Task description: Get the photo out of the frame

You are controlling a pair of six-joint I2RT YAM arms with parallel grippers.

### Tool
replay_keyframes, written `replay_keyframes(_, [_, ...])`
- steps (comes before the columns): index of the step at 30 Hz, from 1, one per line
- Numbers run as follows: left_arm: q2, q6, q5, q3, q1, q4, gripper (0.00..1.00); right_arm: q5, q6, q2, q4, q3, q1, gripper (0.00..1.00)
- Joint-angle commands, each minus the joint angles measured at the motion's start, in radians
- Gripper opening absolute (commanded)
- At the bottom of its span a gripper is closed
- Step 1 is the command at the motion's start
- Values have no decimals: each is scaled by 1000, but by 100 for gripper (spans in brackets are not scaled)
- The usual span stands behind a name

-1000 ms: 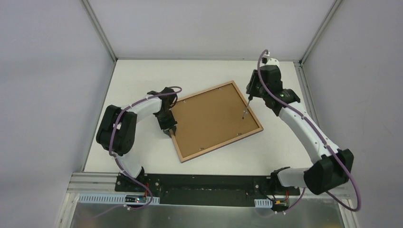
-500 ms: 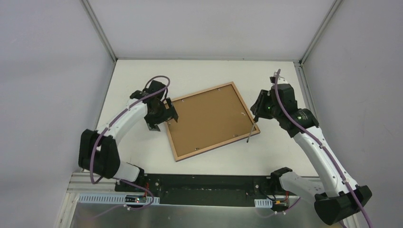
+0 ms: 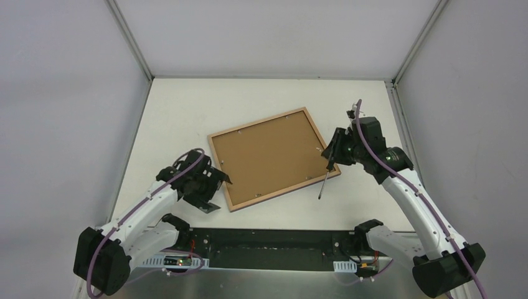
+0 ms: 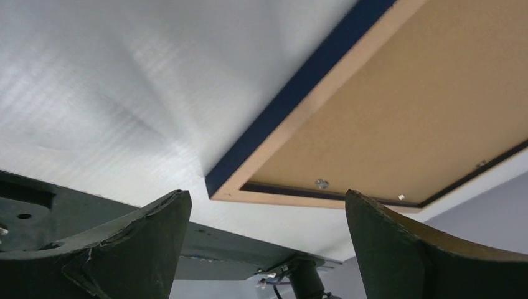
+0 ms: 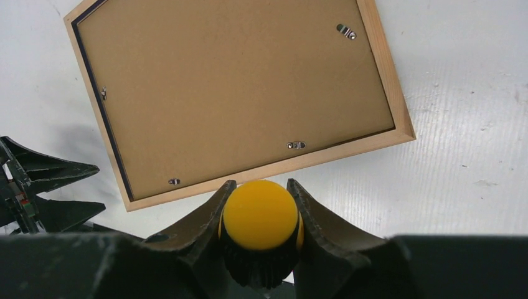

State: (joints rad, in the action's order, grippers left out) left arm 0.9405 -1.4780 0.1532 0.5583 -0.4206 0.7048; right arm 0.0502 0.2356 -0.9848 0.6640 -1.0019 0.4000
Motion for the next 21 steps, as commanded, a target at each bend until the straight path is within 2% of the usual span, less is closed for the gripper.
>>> replay_keyframes(1, [-15,-352,23,-13,-96,-13,97,64,28,9,-34,2,8,0])
replay_keyframes(4, [65,-467,37,8,-198,-14,92,72,32,8,-37,-3,9,0])
replay_keyframes(10, [201,-565,-11,102,-318,-15,76,49,15,1,-22,-16,36,0])
replay_keyframes(14, [269,-578,-6,115,-330,-18,72,27,4,12,-20,-14,40,0])
replay_keyframes(21, [287,-601,-60,79,-331,-25,43,5,-9,26,-12,0,40,0])
